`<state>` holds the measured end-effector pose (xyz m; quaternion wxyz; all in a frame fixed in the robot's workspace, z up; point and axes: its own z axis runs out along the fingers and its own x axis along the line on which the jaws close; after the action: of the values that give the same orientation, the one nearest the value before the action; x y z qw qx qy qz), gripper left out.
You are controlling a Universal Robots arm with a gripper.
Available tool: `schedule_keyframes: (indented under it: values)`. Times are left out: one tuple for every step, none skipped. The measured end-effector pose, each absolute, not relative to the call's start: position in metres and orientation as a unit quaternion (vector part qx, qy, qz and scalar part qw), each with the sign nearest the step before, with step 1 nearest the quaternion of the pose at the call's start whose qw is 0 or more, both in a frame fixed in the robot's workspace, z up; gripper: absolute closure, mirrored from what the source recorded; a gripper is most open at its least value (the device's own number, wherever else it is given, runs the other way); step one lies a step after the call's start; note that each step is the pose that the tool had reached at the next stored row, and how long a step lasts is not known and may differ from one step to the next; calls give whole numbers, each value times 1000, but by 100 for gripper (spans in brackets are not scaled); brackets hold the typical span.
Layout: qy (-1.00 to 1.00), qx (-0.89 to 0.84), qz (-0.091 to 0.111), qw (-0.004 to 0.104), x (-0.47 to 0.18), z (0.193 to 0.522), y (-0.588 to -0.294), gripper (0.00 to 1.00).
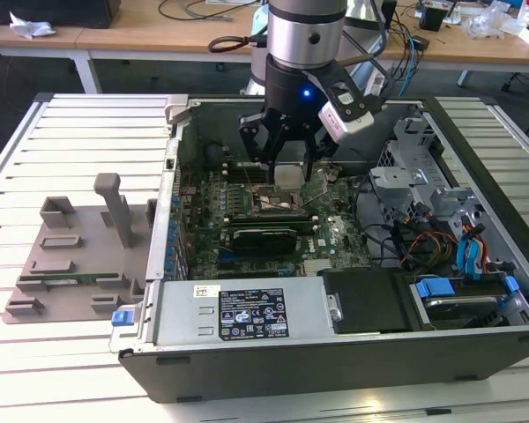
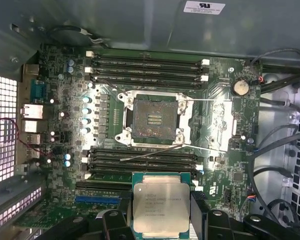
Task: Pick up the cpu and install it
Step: 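Pick up the cpu and move it towards the insertion slot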
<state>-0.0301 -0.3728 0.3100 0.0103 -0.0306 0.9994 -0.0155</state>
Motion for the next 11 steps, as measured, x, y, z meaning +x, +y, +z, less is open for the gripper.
schedule_keyframes:
  values:
    - [999, -31, -16, 10, -30, 309, -373, 45]
    - [999, -31, -16, 10, -29, 308, -373, 45]
    - [999, -31, -16, 10, -29, 307, -373, 45]
    - [999, -31, -16, 10, -29, 306, -373, 45]
    - [999, -31, -16, 10, -29, 305, -373, 45]
    - [999, -31, -16, 10, -29, 304, -373, 45]
    - [999, -31, -16, 10, -29, 304, -373, 45]
    - [999, -31, -16, 10, -28, 303, -373, 45]
    - [999, -31, -15, 10, -28, 302, -373, 45]
    - [999, -31, -15, 10, -28, 301, -373, 45]
    - [999, -31, -16, 10, -28, 300, -373, 45]
